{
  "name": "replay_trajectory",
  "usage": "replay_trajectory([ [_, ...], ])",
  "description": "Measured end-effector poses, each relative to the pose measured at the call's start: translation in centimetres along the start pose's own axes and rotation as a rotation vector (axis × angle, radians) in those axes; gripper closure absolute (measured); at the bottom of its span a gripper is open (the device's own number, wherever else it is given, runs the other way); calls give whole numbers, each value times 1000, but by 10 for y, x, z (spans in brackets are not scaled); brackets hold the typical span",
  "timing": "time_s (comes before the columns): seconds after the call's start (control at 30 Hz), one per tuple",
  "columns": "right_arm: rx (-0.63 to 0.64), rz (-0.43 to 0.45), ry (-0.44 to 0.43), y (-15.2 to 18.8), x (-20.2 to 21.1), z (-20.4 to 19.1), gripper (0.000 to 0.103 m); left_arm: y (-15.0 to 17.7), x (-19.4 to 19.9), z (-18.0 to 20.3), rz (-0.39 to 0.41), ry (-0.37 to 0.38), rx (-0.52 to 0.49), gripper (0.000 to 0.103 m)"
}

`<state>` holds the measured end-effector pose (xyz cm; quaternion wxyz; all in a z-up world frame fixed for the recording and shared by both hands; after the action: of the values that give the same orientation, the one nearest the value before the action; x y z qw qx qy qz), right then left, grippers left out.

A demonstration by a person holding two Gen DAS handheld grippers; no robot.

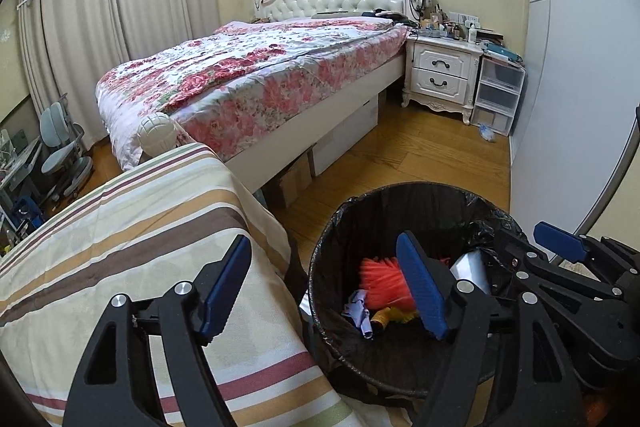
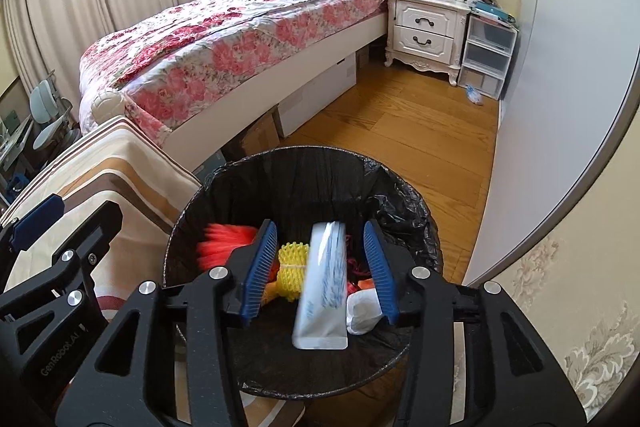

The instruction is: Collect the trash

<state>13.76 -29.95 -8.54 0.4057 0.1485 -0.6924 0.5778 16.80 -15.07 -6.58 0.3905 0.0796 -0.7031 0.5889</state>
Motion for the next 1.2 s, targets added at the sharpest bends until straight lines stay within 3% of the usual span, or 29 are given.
replay_trajectory([
  [0.87, 34, 82, -5, 15, 63, -10, 38, 18, 65, -34, 44, -39, 90, 23],
  [1.2, 66, 106, -12, 26, 88, -19, 37, 35, 91, -47, 57, -54, 112, 23],
])
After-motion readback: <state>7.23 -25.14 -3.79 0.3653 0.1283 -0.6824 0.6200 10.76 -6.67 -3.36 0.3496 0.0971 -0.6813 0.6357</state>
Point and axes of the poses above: each gripper's, at about its wrist camera, not at the fingertips, and x roughly against the way its jaws point, z to its right, y to its underside, the point moved 8 cm from there along -x, roughly the way its jaws point, and after that the axes turned 7 degrees about y, right-handed, at the moved point
